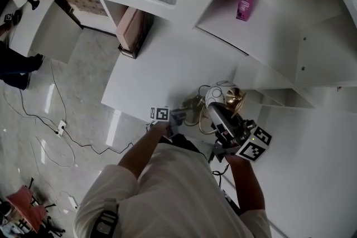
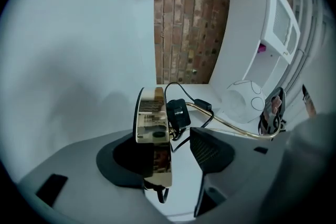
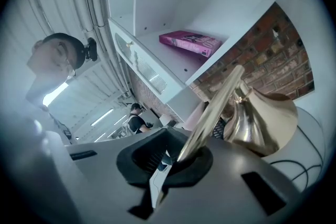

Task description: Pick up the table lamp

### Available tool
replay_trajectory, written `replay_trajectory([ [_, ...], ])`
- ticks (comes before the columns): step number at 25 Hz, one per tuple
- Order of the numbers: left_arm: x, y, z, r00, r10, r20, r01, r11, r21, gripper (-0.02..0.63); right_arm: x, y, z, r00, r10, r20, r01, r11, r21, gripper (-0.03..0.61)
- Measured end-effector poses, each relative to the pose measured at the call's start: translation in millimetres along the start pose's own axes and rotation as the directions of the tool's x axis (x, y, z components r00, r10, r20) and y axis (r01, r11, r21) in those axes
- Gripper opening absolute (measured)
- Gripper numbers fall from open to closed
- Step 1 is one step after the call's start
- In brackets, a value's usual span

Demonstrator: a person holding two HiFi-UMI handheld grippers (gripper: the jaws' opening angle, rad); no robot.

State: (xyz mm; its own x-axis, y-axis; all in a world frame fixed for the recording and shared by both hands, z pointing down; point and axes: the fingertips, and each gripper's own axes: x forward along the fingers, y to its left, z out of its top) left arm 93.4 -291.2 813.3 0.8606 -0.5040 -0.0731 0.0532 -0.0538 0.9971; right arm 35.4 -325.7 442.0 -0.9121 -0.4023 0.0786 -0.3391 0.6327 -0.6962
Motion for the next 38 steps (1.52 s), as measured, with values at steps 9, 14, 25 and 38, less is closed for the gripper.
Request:
replay_trajectory([
  [9, -7, -35, 11, 0.998, -0.061, -0.029, 0.060, 0.998, -0.004, 0.272, 1, 39, 13, 0.999, 0.024, 0.048, -0.022, 0.998, -0.050, 0.002],
  [14, -15, -52, 8, 0.994, -0.082, -0.078, 0.082, 0.997, -0.007, 0.262, -1, 54, 20, 0.997, 0.005, 0.072, 0.003, 0.994, -0.111, 0.002],
  [25, -19, -71, -6, 0.990, -0.109, -0.093, 0.106, 0.994, -0.034, 0.216, -8, 75, 22, 0.995, -0.037, 0.087, 0.047, 0.993, -0.112, 0.002],
  [38, -22, -104, -81, 0.987, -0.161, -0.004, 0.161, 0.986, -0.038, 0.209, -79, 131, -7, 0.997, 0.060, 0.051, -0.052, 0.989, -0.139, 0.002],
])
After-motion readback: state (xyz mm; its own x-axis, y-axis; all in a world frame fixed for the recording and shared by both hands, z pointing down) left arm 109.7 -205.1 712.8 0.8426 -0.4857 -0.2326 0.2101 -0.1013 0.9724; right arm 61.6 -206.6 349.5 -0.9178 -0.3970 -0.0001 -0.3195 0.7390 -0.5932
